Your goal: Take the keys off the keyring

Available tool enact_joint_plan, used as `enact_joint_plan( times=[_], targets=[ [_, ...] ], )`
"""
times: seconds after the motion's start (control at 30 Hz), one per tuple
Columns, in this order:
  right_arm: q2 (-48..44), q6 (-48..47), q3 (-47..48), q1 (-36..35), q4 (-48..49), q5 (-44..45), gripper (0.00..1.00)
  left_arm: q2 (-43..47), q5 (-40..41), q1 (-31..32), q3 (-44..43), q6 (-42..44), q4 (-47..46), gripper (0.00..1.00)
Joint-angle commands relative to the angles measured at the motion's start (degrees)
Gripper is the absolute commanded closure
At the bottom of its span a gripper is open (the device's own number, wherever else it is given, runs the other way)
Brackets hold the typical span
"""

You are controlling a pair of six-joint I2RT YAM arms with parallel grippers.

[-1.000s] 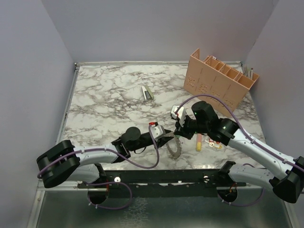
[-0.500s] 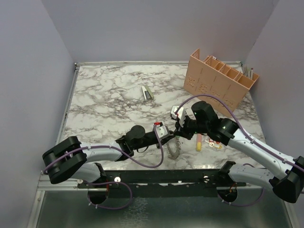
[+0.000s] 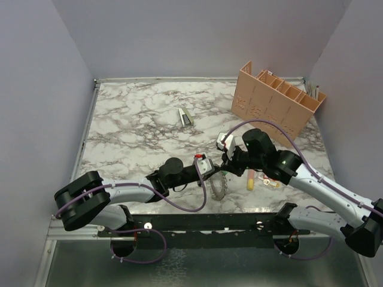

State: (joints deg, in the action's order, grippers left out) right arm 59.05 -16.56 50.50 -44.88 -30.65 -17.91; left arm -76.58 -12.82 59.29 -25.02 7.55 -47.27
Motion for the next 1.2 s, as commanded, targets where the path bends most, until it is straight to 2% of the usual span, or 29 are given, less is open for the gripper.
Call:
enact_joint_plan(
  times=[0.0,0.23,0.63,0.7,0.83,1.07,1.17],
  targets=[
    [-2.5,3.6,-1.4,0.2,1.9,8.6,1.00,-0.6,1.1,0.2,0.2,-0.9,0.7,1.00],
    [-4.7,9.3,-4.9,0.4,5.7,16.8,0.99,0.6,2.1,0.2,1.0,-1.5,0.7,1.00],
    [-6.3,9.5,-8.1,1.4,9.6,7.6,0.98,1.4,0.9,0.2,1.7,0.3,0.7,1.00],
    [-6.7,8.8,-7.7,2.8,9.1,4.2,0.91,1.9,1.0,0.2,2.4,2.2,0.7,1.00],
    [-5.2,7.4,-5.1,5.8,7.1,-7.9,0.63,4.1,-0.2,0.2,4.0,7.0,1.5,1.00],
    [1.2,4.2,2.3,6.5,1.3,-15.0,0.48,6.8,-2.1,0.2,4.2,12.6,4.6,1.00],
    [4.7,2.3,5.5,6.5,-1.6,-16.5,0.47,7.4,-2.5,0.2,3.9,14.2,5.5,1.00]
  ],
)
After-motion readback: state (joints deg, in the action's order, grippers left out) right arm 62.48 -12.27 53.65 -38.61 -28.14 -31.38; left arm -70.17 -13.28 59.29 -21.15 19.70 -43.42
